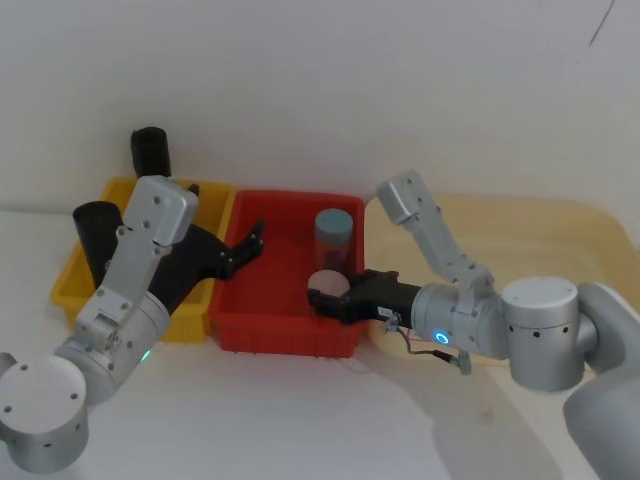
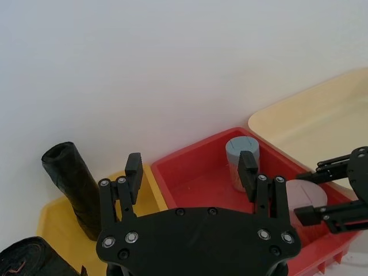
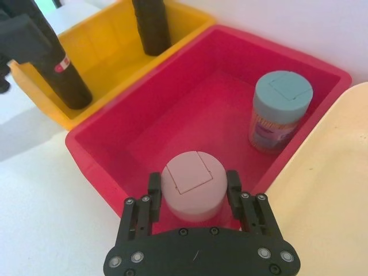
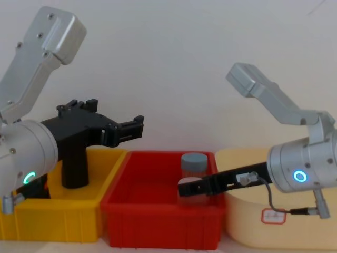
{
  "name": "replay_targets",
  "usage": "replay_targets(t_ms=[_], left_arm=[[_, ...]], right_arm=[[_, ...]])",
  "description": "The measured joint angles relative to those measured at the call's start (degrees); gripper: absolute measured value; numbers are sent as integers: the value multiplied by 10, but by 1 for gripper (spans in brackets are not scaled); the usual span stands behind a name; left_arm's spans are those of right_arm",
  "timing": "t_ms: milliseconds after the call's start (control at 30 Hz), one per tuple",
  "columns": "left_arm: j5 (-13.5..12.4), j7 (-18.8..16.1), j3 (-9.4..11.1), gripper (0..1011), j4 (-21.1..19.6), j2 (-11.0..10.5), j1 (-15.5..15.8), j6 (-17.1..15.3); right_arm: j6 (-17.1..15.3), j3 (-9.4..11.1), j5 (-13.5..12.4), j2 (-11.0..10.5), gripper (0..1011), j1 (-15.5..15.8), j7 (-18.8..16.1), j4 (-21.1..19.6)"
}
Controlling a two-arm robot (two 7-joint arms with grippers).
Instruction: Pick up the garbage bag with the one hand and transfer it to the other hand.
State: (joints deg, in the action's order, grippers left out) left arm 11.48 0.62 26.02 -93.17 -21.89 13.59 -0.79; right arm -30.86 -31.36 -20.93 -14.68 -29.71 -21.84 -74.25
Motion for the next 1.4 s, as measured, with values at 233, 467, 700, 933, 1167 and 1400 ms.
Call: replay_targets(t_ms=[233, 467, 700, 933, 1167, 1400], left_arm=[[0, 0, 0, 1001, 0, 0, 0, 0], [0, 0, 0, 1000, 0, 0, 0, 0], [0, 0, 0, 1000, 0, 0, 0, 0], [0, 0, 0, 1000, 0, 0, 0, 0], [0, 0, 0, 1001, 0, 0, 0, 0], [0, 0, 0, 1001, 0, 0, 0, 0]], right_arm=[[6, 15, 0, -7, 648, 17, 13, -34], [19, 42, 2, -19, 650, 40, 37, -92], [30, 72, 7, -32, 650, 65, 66, -151], [42, 110, 13, -43, 650, 94, 99, -207], [48, 150, 17, -51, 650, 121, 131, -246], [49, 191, 18, -58, 650, 141, 157, -260]])
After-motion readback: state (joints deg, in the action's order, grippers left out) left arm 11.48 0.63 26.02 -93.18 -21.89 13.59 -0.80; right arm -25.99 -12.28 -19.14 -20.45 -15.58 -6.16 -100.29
